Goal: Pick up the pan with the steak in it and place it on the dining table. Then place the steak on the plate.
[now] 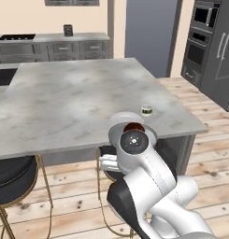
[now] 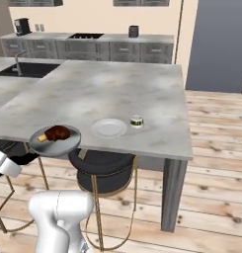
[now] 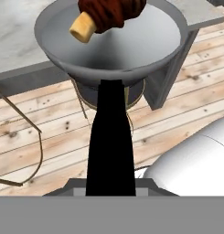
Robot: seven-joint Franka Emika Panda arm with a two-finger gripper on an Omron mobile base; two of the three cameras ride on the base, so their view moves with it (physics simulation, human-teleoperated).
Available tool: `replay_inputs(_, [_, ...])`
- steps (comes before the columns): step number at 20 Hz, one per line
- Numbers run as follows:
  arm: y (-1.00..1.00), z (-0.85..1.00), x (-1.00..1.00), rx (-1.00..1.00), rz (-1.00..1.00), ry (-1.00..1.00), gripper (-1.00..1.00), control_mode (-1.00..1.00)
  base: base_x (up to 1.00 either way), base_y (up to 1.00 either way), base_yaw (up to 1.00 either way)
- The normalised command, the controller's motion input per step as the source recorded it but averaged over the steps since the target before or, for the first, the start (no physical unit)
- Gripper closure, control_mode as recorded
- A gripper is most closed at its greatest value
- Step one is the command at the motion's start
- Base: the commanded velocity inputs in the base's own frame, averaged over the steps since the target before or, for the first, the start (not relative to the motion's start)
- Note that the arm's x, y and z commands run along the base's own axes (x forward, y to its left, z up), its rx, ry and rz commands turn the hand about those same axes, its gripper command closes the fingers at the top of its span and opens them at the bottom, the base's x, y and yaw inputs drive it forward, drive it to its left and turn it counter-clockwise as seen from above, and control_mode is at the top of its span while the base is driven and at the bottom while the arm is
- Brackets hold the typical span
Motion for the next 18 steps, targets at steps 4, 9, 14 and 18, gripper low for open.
replay_inputs(4, [0.00, 0.00, 0.00, 0.00, 0.00, 0.00, 1.00, 1.00, 0.00, 0.51, 0.00])
replay_inputs(9, [0.00, 0.00, 0.00, 0.00, 0.00, 0.00, 1.00, 1.00, 0.00, 0.49, 0.00])
replay_inputs(14, [0.00, 0.00, 0.00, 0.00, 0.00, 0.00, 1.00, 1.00, 0.25, 0.37, 0.00])
replay_inputs(18, [0.00, 0.00, 0.00, 0.00, 0.00, 0.00, 1.00, 1.00, 0.77, 0.29, 0.00])
